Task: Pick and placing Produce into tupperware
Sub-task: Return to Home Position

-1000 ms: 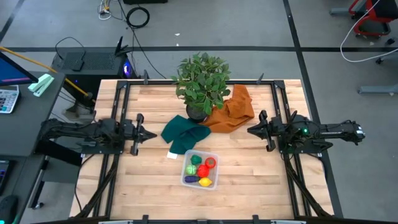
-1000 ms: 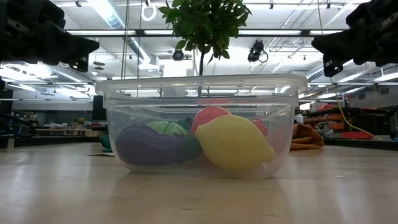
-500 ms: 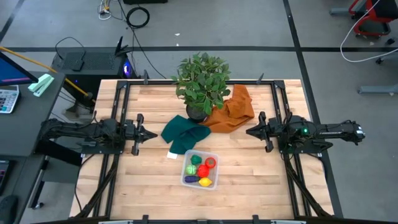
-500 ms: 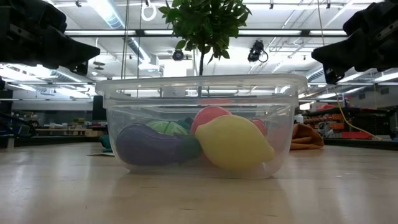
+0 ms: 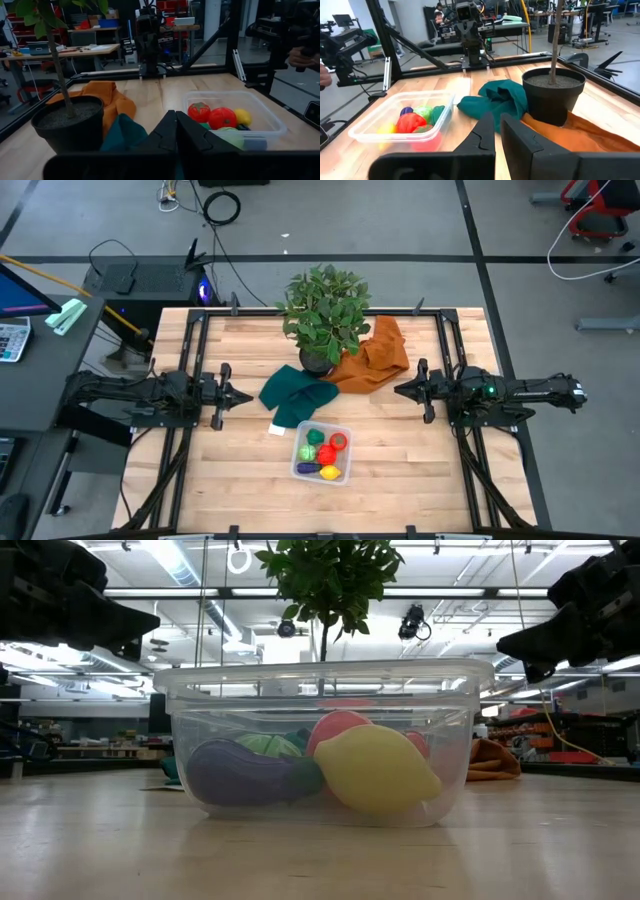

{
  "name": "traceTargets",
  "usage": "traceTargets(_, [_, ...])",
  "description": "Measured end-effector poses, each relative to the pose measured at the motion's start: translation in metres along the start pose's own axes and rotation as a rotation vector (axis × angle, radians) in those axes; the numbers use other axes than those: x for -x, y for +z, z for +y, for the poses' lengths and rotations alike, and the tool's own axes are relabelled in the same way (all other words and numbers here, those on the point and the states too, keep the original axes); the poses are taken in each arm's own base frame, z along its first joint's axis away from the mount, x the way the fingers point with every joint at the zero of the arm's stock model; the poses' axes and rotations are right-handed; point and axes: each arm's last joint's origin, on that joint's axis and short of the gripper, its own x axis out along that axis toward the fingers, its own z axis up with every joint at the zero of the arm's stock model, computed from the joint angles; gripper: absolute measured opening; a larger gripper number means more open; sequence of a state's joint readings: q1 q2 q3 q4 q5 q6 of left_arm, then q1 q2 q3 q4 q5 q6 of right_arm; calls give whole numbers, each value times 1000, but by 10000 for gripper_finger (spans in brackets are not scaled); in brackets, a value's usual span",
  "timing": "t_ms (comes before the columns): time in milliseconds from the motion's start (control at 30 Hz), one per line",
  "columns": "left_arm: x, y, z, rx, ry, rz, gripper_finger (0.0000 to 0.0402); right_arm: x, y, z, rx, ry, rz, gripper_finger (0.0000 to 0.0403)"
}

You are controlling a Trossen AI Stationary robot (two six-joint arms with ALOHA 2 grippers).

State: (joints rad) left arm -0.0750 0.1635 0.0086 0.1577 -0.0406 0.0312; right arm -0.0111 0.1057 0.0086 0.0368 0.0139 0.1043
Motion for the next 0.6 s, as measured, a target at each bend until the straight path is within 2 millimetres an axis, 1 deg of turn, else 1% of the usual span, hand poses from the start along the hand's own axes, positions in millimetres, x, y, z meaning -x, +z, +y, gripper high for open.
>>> traceTargets(200, [0,0,0,33,0,1,7,0,0,0,-26,-3,2,0])
traceTargets(333, [0,-2,0,63,0,20,27,0,1,0,-74,-3,1,0])
traceTargets(467, [0,-3,0,67,0,33,47,1,6,0,-76,-7,5,0])
traceTargets(600, [0,-3,0,70,0,33,58,2,12,1,-77,-4,-16,0])
